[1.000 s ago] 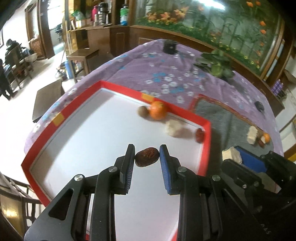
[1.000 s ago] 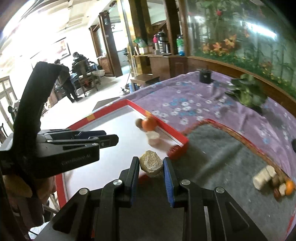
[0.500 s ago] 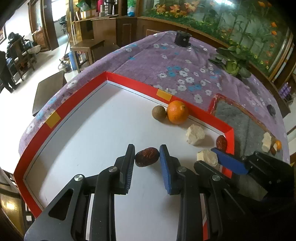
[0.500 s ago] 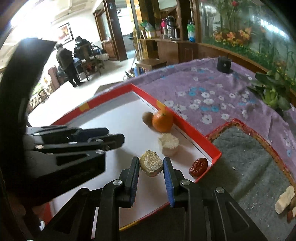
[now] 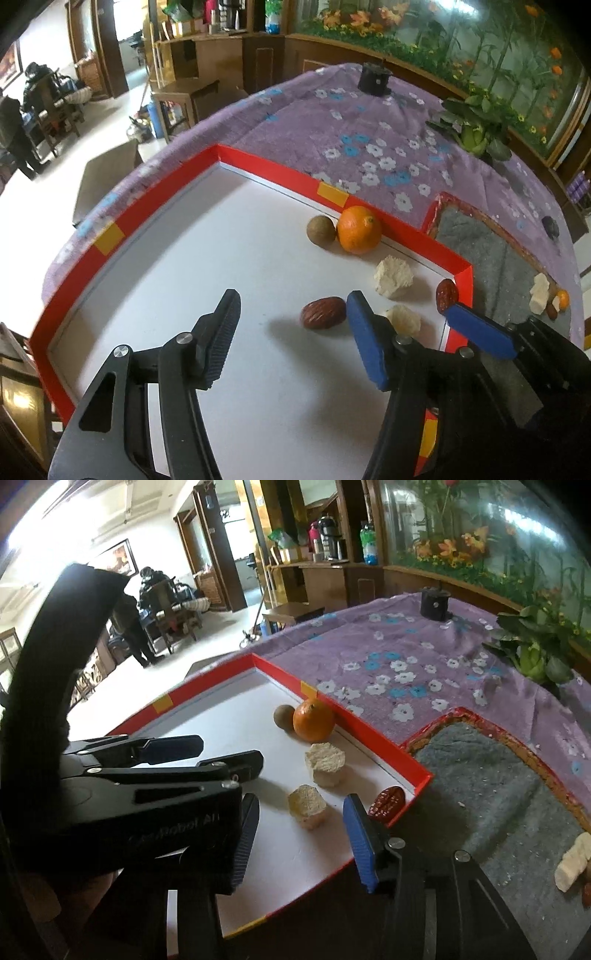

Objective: Organize fruits
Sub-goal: 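Lower the date and block into the tray and open both grippers, then withdraw both grippers from the tray back over the felt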

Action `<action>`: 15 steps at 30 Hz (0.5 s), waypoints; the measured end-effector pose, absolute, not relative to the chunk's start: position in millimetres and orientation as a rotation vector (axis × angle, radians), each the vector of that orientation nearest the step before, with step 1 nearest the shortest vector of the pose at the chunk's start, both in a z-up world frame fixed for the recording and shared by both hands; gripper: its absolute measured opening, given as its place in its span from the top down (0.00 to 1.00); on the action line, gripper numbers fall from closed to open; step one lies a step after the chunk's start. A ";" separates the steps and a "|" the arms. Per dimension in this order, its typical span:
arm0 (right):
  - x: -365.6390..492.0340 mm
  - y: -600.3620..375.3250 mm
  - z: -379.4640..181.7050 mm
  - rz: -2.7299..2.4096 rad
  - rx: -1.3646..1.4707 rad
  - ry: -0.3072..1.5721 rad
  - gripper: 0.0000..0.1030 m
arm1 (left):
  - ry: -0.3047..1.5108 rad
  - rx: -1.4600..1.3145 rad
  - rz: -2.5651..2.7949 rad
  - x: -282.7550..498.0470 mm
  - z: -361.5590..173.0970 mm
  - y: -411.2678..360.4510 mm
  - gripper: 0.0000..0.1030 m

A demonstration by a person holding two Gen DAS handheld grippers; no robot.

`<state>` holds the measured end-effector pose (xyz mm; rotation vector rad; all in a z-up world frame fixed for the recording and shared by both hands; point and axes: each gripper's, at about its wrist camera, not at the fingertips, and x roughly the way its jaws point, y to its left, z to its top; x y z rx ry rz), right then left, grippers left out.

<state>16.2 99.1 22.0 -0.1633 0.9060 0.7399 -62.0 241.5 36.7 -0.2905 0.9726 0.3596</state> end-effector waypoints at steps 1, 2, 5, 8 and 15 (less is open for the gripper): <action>14.4 95.5 24.5 0.737 -0.153 0.903 0.56 | 0.967 -0.288 0.360 -63.5 39.2 239.9 0.42; 12.7 92.7 27.0 0.735 -0.143 0.900 0.56 | 0.965 -0.289 0.357 -64.1 40.8 238.8 0.42; 6.8 82.7 33.3 0.730 -0.114 0.887 0.55 | 0.951 -0.279 0.349 -67.8 47.1 231.2 0.42; -1.7 70.5 39.9 0.709 -0.098 0.868 0.51 | 0.933 -0.263 0.342 -70.8 53.3 220.7 0.42; -14.2 30.4 49.1 0.641 -0.058 0.838 0.50 | 0.919 -0.249 0.279 -71.1 61.3 185.5 0.42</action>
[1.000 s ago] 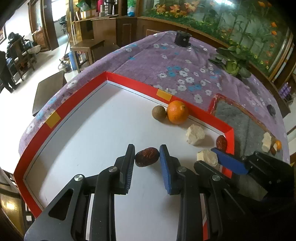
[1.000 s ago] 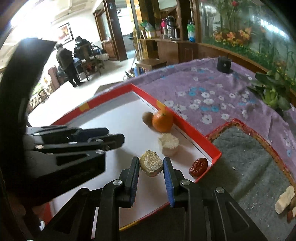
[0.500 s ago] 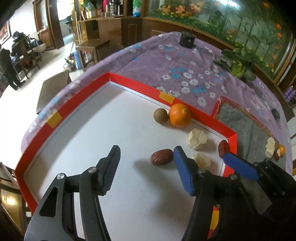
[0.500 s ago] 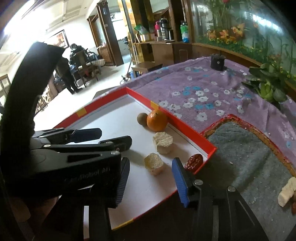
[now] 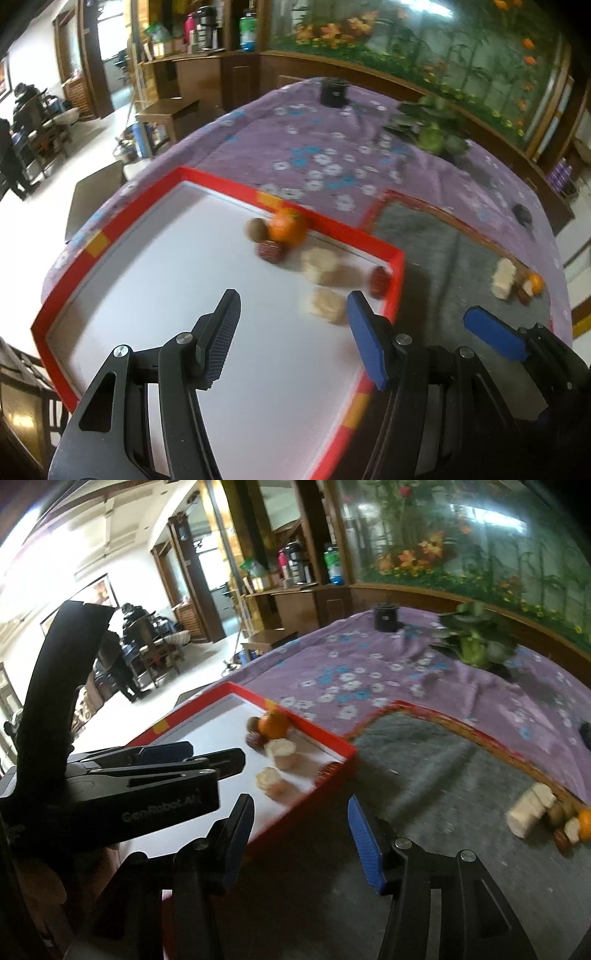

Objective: Organize fruits
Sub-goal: 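Withdraw both grippers from the tray back over the felt, then close the left gripper on a beige block while right grasps a red date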

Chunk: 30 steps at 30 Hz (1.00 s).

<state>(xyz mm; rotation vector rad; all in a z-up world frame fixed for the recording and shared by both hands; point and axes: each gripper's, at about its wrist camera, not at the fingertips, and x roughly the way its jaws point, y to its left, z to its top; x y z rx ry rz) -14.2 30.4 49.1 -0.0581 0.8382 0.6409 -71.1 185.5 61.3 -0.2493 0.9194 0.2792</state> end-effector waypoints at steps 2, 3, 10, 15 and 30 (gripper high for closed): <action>-15.8 15.0 49.8 0.614 -0.049 0.846 0.49 | 0.922 -0.238 0.254 -68.4 61.9 171.8 0.42; -15.8 8.3 49.2 0.600 -0.044 0.852 0.46 | 0.924 -0.232 0.242 -67.2 61.6 164.8 0.42; -24.1 -58.8 44.7 0.468 -0.022 0.863 0.39 | 0.956 -0.192 0.138 -51.5 55.8 112.9 0.42; -28.5 -108.5 42.8 0.368 -0.008 0.865 0.38 | 0.972 -0.164 0.066 -39.5 52.5 81.4 0.42; -24.0 -192.2 27.9 0.243 0.078 0.897 0.38 | 1.039 -0.110 -0.153 11.6 28.2 10.9 0.42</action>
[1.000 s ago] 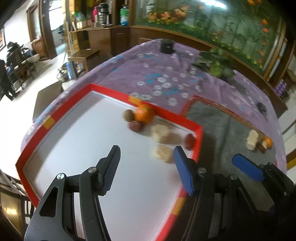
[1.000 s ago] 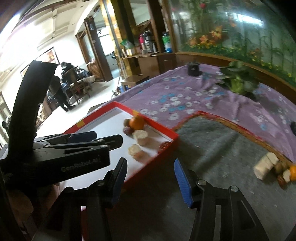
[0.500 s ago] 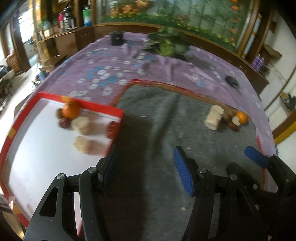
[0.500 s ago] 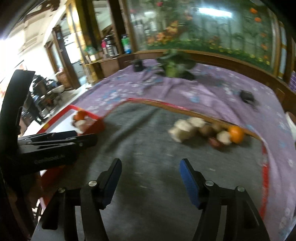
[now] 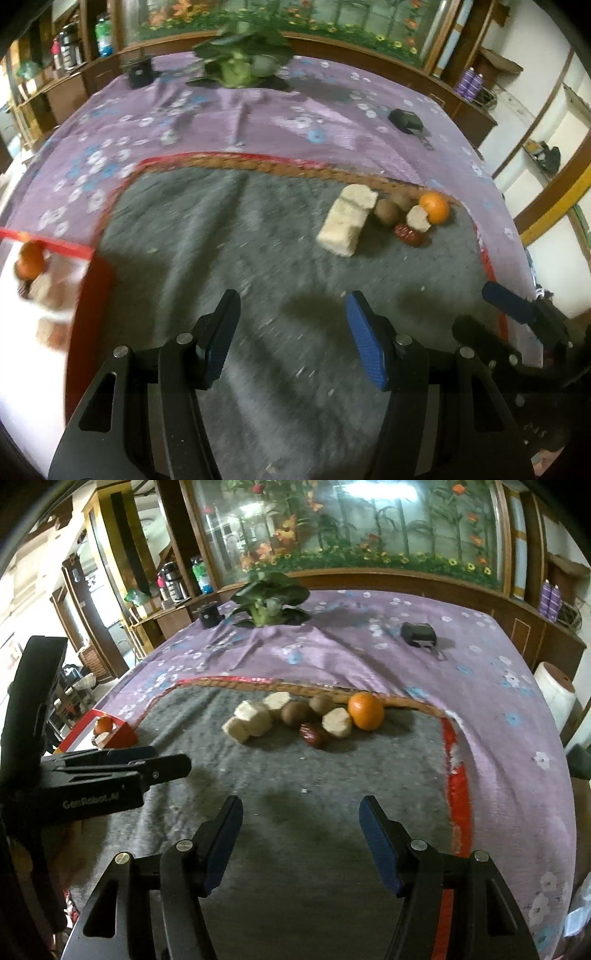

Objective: Organize fruits
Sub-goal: 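Close the left gripper on a beige block while right grasps a red date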

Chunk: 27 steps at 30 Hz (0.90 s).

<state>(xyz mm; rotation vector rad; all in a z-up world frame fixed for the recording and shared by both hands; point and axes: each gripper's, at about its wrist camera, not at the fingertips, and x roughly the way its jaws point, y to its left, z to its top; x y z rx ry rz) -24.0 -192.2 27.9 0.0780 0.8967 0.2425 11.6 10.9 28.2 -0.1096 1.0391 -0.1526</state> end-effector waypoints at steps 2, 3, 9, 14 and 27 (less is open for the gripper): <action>-22.6 -197.6 25.6 0.240 0.092 0.900 0.38 | 1.040 -0.107 -0.174 20.1 26.3 5.8 0.42; -22.2 -199.4 25.2 0.241 0.099 0.900 0.38 | 1.036 -0.096 -0.182 24.7 25.5 2.0 0.42; -15.8 -207.8 24.2 0.240 0.111 0.899 0.38 | 1.031 -0.064 -0.244 41.5 19.6 -12.4 0.42; -7.9 -209.3 24.1 0.245 0.105 0.899 0.38 | 1.029 -0.071 -0.258 52.5 12.8 -15.9 0.42; 22.2 -196.3 20.0 0.330 0.058 0.914 0.38 | 0.979 -0.027 -0.202 38.3 19.2 -6.3 0.74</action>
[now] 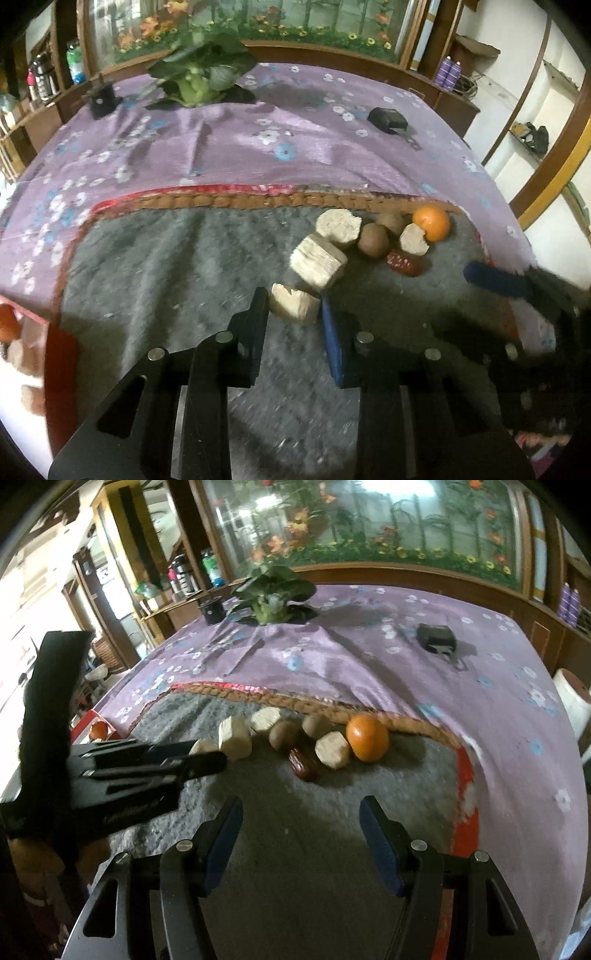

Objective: Organize fruits
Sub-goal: 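Close the left gripper on a beige block while right grasps a red date, then carry the block and date over the white tray with both grippers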

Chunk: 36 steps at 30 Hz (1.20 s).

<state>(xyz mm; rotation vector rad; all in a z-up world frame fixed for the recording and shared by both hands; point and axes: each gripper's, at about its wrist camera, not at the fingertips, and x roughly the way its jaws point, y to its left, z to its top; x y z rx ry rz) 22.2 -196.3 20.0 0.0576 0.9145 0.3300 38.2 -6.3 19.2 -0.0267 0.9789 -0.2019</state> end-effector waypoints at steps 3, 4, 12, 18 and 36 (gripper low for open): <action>35.3 -191.3 15.8 0.357 0.036 0.917 0.38 | 0.977 -0.049 -0.195 29.0 23.6 4.1 0.74; 40.6 -190.0 13.0 0.360 0.032 0.924 0.38 | 0.978 -0.053 -0.189 25.6 25.0 8.1 0.74; 44.1 -172.6 8.4 0.531 0.112 0.938 0.38 | 0.970 -0.074 -0.162 12.5 31.7 28.0 0.74; 38.0 -175.8 10.2 0.441 0.054 0.952 0.38 | 0.968 -0.090 -0.167 11.7 32.9 30.6 0.74; 38.1 -175.7 7.9 0.245 -0.017 0.942 0.83 | 0.970 -0.105 -0.164 -2.6 36.5 35.2 0.74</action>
